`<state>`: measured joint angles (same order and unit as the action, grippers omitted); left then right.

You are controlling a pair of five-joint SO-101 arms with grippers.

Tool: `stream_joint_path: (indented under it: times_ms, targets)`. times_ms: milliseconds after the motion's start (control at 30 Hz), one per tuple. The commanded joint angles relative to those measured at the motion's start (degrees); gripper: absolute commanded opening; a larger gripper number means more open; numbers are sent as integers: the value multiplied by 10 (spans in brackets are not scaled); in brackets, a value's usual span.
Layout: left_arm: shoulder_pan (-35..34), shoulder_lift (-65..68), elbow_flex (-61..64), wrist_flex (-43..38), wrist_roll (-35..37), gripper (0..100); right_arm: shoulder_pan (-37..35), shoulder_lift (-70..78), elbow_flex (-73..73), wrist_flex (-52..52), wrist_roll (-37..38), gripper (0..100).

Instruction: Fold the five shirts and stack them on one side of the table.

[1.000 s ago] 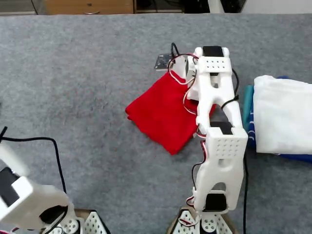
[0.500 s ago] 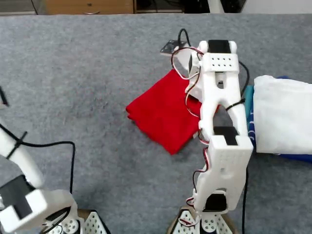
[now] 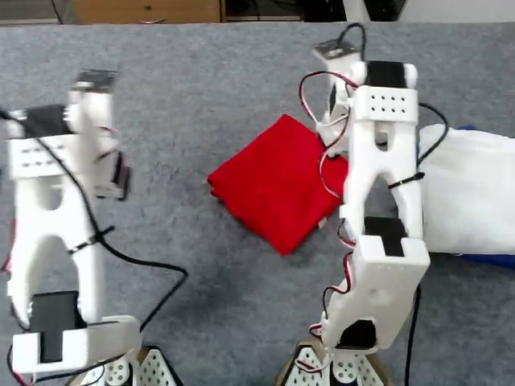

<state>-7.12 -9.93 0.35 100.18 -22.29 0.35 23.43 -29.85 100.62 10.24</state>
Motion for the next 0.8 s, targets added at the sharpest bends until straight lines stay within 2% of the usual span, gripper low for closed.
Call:
stream_joint_path:
  times_ms: [0,133,467,767]
  targets:
    - [61,-7,2,-24,-2,161,23,-22,0,6,-69,208]
    - [92,55,-19,-69,61,182,46,-13,0,6,-111,278]
    - [207,222,-177,-72,218,196,52,14,0,7,-110,282]
    - [221,370,-314,-68,256,197,63,28,-1,7,-109,282]
